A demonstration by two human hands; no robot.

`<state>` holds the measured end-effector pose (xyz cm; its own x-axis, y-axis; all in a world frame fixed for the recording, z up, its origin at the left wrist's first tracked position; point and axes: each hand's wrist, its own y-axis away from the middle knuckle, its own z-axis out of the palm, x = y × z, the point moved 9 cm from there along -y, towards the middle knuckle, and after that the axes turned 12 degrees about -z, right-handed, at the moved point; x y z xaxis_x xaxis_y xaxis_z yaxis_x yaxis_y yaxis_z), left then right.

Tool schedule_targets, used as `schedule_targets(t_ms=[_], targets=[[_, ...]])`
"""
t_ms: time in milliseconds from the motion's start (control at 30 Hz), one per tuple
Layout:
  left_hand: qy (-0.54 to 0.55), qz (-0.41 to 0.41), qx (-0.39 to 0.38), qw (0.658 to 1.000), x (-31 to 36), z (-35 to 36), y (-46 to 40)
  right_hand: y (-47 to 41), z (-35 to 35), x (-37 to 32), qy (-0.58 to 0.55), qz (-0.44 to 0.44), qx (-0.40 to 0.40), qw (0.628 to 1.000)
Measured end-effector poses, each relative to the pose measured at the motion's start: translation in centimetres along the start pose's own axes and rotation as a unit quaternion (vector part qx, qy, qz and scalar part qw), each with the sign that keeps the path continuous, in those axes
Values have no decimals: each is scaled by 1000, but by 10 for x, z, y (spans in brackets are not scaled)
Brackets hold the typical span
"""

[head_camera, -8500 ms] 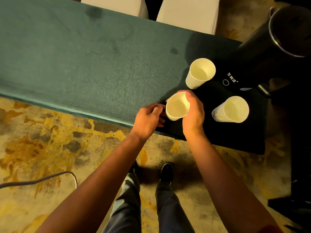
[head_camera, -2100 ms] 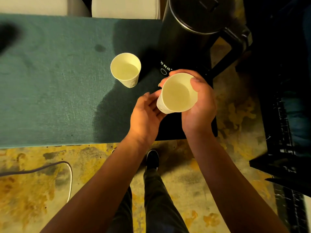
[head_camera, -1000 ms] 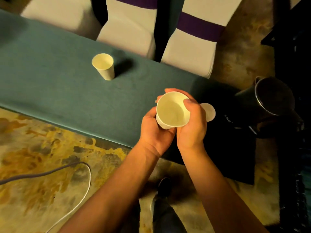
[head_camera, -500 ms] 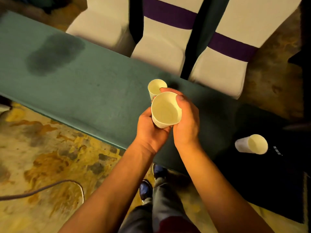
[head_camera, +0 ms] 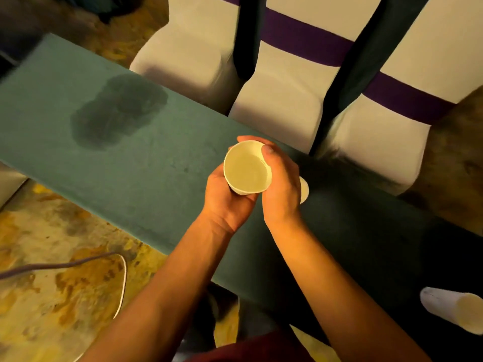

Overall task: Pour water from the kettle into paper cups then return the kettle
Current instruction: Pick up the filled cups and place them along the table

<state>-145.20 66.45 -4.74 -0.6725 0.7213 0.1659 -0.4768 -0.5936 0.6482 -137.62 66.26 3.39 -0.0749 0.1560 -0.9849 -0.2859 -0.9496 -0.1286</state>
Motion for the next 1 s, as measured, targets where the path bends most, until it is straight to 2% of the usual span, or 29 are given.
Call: schedule_targets(t_ms=[600,1000], targets=[[-60,-110,34,992,135,-70,-68,-49,109,93,5,34,176,984],[-66,-120,37,990,175,-107,-106,-67,137,149,57,53,192,978]])
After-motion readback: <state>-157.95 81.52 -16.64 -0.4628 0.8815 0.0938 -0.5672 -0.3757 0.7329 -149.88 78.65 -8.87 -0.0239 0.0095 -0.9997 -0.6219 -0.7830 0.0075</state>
